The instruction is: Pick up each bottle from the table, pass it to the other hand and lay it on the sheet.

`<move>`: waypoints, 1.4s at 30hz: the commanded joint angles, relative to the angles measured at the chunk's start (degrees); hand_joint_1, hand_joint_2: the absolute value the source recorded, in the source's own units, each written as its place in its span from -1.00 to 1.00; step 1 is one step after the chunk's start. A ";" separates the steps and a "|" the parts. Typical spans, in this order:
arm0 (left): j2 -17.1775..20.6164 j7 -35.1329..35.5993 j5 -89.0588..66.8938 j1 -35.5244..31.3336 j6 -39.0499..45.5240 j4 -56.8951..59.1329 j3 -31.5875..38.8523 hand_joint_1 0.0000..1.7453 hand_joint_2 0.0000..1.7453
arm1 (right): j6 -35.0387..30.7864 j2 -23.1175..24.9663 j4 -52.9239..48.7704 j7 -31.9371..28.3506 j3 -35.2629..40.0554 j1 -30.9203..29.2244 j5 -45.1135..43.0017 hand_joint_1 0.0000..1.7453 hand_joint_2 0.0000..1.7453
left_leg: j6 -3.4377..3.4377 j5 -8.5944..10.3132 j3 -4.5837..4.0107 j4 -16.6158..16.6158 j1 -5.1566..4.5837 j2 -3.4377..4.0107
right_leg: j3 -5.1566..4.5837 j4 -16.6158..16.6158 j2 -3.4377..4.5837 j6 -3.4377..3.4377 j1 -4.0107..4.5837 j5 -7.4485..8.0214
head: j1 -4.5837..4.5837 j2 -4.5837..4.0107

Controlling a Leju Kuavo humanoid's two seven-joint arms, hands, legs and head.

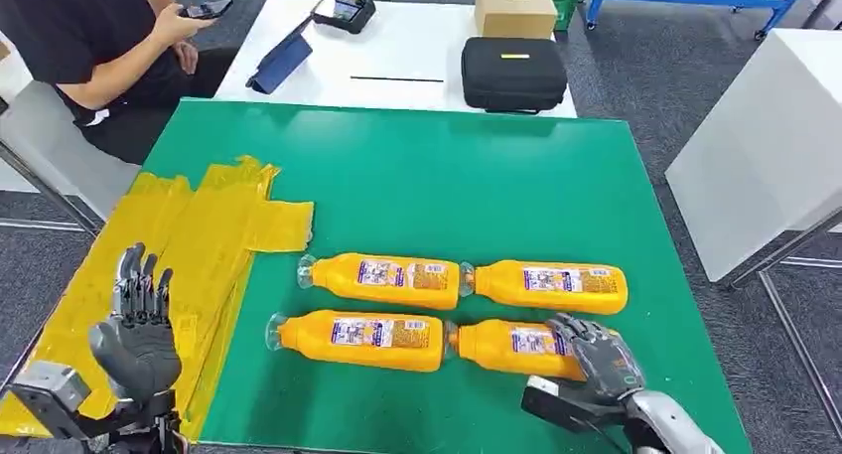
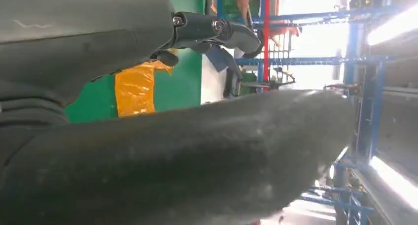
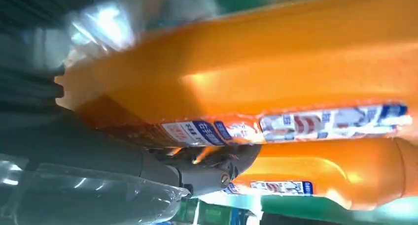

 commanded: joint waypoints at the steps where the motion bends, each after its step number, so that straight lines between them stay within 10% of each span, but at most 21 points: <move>1: 0.69 1.29 0.02 -3.42 -0.03 3.48 -0.70 -1.00 -1.00 | 3.59 8.58 26.18 0.18 6.84 -6.76 2.48 0.96 1.00 | -0.08 0.06 0.29 -0.18 0.21 0.19 | 0.43 -0.39 0.17 -0.12 0.19 0.17 | 0.00 0.00; 13: -1.15 2.61 -1.23 -5.18 -2.20 3.90 0.17 -1.00 -1.00 | 5.23 11.84 27.52 -0.43 3.95 -5.99 4.96 1.00 1.00 | 0.01 -0.19 0.61 0.05 1.28 1.61 | 0.91 -0.25 0.18 -0.79 0.96 -3.77 | 0.09 0.00; 19: -2.49 2.69 -2.78 -5.83 -4.56 4.68 2.08 -1.00 -1.00 | 15.17 14.32 2.95 -17.44 -11.88 4.20 -11.63 1.00 1.00 | 0.11 0.62 0.14 -0.26 1.21 1.40 | 0.44 -0.69 -0.36 -0.84 0.86 -3.90 | 0.06 0.00; 23: -2.72 2.50 -2.99 -5.73 -4.89 4.77 2.46 -1.00 -1.00 | 18.46 14.79 -3.07 -18.51 -14.90 6.19 -13.45 1.00 1.00 | 0.27 0.08 0.68 -0.05 1.13 1.72 | 1.12 -0.58 -0.11 -0.90 0.89 -4.06 | 0.31 0.00; 29: -2.76 2.49 -3.00 -5.69 -4.91 4.69 2.48 -1.00 -1.00 | 18.44 15.01 -2.26 -18.65 -15.10 6.18 -13.35 1.00 1.00 | 0.53 -0.08 1.12 -0.17 0.33 0.97 | 1.57 -1.43 -0.30 0.41 0.17 0.91 | 0.15 0.00; 40: -4.63 3.13 -2.13 -5.32 -7.26 2.33 4.53 -1.00 -1.00 | 38.74 26.18 -21.80 -33.64 -34.26 4.83 -36.31 1.00 1.00 | 0.46 -0.15 -0.01 0.01 0.35 0.89 | 1.07 -0.93 -0.42 0.61 0.15 0.61 | 0.15 0.00; 41: -4.81 3.58 -1.60 -5.34 -7.84 2.36 4.49 -1.00 1.00 | 38.93 26.83 -22.66 -33.25 -34.90 4.52 -37.31 1.00 1.00 | 0.46 -0.11 -0.24 0.00 0.36 0.84 | 0.89 -0.88 -0.44 0.62 0.17 0.66 | 0.13 0.00; 42: -4.94 3.95 -1.76 -5.45 -8.05 2.68 4.07 -1.00 1.00 | 38.84 27.44 -23.60 -32.58 -35.11 4.41 -37.91 1.00 1.00 | 0.46 -0.10 -0.31 0.00 0.33 0.83 | 0.75 -0.85 -0.46 0.63 0.13 0.67 | 0.09 0.00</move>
